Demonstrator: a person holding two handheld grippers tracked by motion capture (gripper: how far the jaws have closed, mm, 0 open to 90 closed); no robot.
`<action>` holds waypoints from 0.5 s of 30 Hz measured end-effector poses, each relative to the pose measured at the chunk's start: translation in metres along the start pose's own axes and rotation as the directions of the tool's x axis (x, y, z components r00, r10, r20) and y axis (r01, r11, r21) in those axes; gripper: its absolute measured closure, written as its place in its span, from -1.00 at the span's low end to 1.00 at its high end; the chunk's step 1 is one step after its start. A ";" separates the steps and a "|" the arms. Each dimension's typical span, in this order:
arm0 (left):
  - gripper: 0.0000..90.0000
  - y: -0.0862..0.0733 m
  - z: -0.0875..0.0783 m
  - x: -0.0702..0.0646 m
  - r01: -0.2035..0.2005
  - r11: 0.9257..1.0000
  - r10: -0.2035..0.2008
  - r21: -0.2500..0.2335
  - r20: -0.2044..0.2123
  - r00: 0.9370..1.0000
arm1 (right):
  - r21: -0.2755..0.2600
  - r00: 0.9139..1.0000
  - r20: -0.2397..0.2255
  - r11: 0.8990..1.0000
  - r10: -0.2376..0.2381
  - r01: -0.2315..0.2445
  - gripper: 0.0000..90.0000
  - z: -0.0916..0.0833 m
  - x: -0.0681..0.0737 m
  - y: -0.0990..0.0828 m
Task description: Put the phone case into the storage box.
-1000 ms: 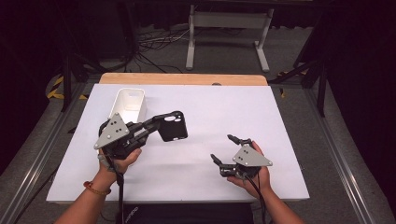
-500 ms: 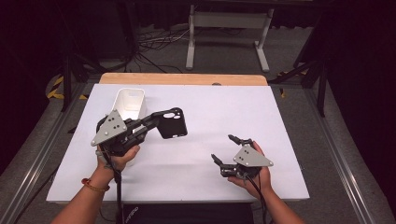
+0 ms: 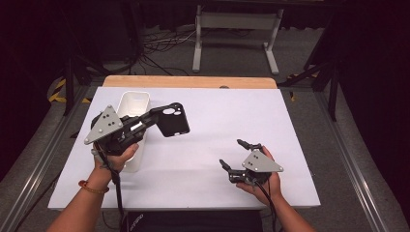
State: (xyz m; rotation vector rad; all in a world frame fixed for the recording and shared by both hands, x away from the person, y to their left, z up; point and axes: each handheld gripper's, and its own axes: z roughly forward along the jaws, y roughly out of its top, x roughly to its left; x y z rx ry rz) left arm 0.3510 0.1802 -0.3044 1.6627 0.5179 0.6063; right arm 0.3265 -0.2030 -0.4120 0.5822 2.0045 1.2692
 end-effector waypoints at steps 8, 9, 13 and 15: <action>0.84 0.006 -0.008 0.010 -0.006 1.000 0.006 0.004 -0.025 1.000 | 0.003 1.000 0.004 1.000 0.004 -0.004 -0.60 0.000 -0.001 0.000; 0.84 0.006 -0.009 0.012 -0.009 1.000 0.009 0.000 -0.036 0.999 | 0.002 1.000 0.006 1.000 0.003 -0.003 -0.60 0.000 -0.001 -0.001; 0.84 0.008 -0.013 0.018 -0.011 1.000 0.012 0.006 -0.055 0.998 | 0.006 1.000 0.005 1.000 0.004 -0.004 -0.60 0.000 -0.002 -0.001; 0.84 0.009 -0.015 0.021 -0.010 1.000 0.010 0.006 -0.066 0.998 | 0.002 1.000 0.008 1.000 0.008 -0.008 -0.60 -0.001 -0.002 -0.001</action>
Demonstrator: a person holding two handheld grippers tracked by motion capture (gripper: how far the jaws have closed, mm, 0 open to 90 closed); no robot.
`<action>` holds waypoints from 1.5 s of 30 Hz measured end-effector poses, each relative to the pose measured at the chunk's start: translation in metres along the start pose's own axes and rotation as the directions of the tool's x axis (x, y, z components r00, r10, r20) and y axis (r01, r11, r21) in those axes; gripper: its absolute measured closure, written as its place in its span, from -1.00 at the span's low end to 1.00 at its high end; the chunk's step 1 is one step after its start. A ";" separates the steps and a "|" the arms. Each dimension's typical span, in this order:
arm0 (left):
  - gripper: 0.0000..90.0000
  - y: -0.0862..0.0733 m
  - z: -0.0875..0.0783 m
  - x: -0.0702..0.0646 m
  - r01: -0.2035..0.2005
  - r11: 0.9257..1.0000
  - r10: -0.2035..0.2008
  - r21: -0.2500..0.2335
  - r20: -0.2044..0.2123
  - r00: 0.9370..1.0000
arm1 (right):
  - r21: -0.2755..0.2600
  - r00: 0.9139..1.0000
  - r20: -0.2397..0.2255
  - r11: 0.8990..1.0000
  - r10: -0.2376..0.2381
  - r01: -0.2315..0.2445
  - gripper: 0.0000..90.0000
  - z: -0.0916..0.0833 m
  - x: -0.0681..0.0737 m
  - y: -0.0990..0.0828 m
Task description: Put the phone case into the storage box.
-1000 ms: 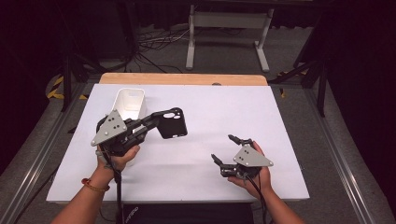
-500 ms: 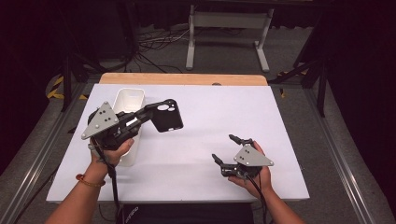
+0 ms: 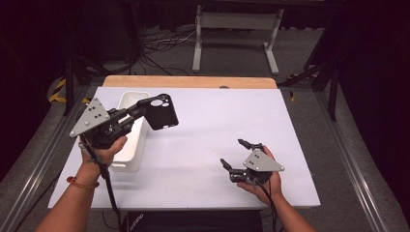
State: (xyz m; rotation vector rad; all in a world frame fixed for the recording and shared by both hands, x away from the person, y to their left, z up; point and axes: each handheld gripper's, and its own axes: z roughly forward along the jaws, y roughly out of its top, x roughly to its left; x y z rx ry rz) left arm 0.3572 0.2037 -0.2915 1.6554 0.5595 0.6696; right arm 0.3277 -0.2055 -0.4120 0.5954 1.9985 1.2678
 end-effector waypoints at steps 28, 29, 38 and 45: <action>0.84 -0.007 -0.026 0.061 0.013 0.999 -0.008 0.042 -0.125 0.992 | 0.017 1.000 0.004 1.000 0.004 -0.004 -0.60 0.000 -0.001 -0.002; 0.84 -0.008 -0.026 0.063 0.014 0.999 -0.008 0.043 -0.130 0.991 | 0.019 1.000 0.003 1.000 0.005 -0.005 -0.60 0.001 -0.001 -0.003; 0.84 -0.015 -0.023 0.079 0.032 0.998 -0.023 0.059 -0.150 0.988 | 0.025 1.000 0.001 1.000 0.003 -0.003 -0.60 0.002 -0.001 -0.003; 0.84 -0.019 -0.016 0.087 0.038 0.996 -0.024 0.085 -0.159 0.987 | 0.035 1.000 -0.003 0.999 0.000 0.000 -0.60 0.004 0.001 -0.004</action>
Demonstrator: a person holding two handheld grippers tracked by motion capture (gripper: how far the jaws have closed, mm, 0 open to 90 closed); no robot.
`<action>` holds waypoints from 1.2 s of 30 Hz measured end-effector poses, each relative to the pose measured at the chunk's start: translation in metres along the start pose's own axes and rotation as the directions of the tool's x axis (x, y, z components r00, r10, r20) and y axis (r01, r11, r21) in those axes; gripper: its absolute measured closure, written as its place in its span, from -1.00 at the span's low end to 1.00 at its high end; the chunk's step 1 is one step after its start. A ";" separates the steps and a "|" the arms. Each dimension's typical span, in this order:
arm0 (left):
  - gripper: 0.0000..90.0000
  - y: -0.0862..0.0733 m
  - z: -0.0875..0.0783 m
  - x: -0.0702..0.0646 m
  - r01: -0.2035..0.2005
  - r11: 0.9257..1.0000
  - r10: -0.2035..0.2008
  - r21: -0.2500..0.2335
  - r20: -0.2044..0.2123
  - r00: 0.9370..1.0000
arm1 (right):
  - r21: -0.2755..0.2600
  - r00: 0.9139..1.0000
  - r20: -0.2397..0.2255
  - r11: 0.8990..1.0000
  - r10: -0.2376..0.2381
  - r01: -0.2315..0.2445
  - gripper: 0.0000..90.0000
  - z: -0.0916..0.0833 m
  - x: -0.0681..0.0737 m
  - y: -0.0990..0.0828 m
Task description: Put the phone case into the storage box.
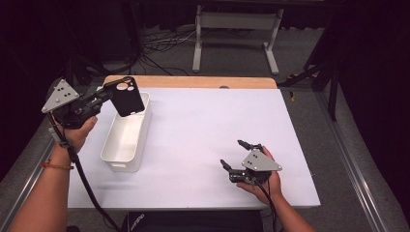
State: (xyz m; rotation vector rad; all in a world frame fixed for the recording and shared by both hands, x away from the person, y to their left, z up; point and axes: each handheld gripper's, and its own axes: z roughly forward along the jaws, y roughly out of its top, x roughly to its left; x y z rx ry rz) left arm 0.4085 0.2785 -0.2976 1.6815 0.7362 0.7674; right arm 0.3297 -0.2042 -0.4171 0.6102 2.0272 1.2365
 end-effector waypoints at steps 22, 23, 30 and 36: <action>0.84 -0.033 0.050 0.039 0.016 0.992 -0.017 0.123 0.010 1.000 | 0.040 1.000 0.002 0.999 -0.001 0.001 -0.60 0.009 0.004 -0.002; 0.84 -0.035 0.053 0.041 0.013 0.991 -0.015 0.131 0.014 1.000 | 0.046 1.000 0.000 0.999 -0.001 0.001 -0.60 0.010 0.004 -0.003; 0.84 -0.045 0.073 0.045 -0.012 0.986 0.006 0.169 0.035 0.999 | 0.065 1.000 0.005 0.998 0.001 -0.002 -0.60 0.012 0.003 -0.005; 0.84 -0.053 0.087 0.048 -0.013 0.984 0.006 0.179 0.043 0.999 | 0.075 1.000 0.014 0.997 0.007 -0.008 -0.60 0.011 0.003 -0.007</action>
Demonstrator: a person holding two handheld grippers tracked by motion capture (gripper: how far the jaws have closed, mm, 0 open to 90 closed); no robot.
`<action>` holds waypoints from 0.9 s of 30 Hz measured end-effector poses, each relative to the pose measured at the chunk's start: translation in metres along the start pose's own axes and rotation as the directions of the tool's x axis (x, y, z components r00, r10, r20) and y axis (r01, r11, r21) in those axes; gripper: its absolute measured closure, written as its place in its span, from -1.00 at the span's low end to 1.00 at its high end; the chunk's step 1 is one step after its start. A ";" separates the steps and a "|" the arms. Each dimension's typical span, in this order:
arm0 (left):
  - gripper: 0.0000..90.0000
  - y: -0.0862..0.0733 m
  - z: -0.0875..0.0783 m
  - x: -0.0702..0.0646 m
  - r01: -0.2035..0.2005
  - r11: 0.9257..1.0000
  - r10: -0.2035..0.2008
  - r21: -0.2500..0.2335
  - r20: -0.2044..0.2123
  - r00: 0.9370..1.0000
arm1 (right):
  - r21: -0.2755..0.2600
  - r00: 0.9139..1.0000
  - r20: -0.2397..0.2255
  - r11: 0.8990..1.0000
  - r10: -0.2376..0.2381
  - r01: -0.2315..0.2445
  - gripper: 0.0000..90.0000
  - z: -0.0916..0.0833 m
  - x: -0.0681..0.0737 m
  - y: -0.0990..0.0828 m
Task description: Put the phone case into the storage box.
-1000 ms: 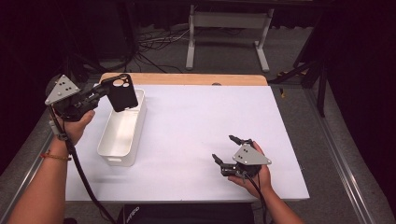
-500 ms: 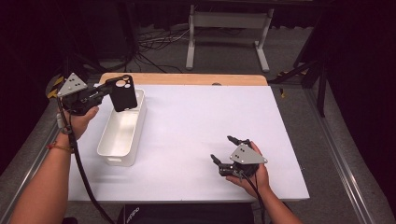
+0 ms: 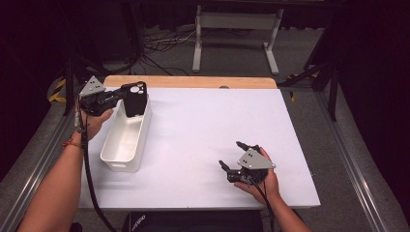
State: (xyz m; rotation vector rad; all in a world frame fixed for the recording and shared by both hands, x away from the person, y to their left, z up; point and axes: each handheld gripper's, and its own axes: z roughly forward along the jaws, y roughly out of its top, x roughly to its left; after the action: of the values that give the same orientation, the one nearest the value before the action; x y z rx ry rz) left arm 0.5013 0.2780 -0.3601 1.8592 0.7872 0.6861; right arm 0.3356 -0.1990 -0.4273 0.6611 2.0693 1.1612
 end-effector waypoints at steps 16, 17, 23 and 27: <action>0.83 -0.017 0.024 0.016 0.048 0.999 -0.048 0.004 -0.008 0.999 | 0.018 1.000 0.005 1.000 0.004 -0.004 -0.60 -0.002 0.000 -0.003; 0.83 -0.017 0.024 0.016 0.050 0.999 -0.050 0.006 -0.020 0.999 | 0.019 1.000 0.003 1.000 0.003 -0.003 -0.60 -0.001 0.001 -0.003; 0.81 -0.018 0.027 0.017 0.037 0.999 -0.035 0.016 -0.088 0.995 | 0.023 1.000 -0.006 1.000 -0.006 0.006 -0.59 0.000 0.002 -0.003; 0.79 -0.018 0.031 0.017 0.034 0.999 -0.032 0.010 -0.122 0.992 | 0.026 1.000 -0.008 1.000 -0.005 0.006 -0.59 0.001 0.002 -0.005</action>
State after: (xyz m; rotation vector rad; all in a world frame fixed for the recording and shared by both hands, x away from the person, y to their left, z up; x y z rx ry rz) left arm 0.5311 0.2801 -0.3865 1.8244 0.9005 0.7811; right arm 0.3342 -0.1991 -0.4323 0.6638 2.0950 1.1373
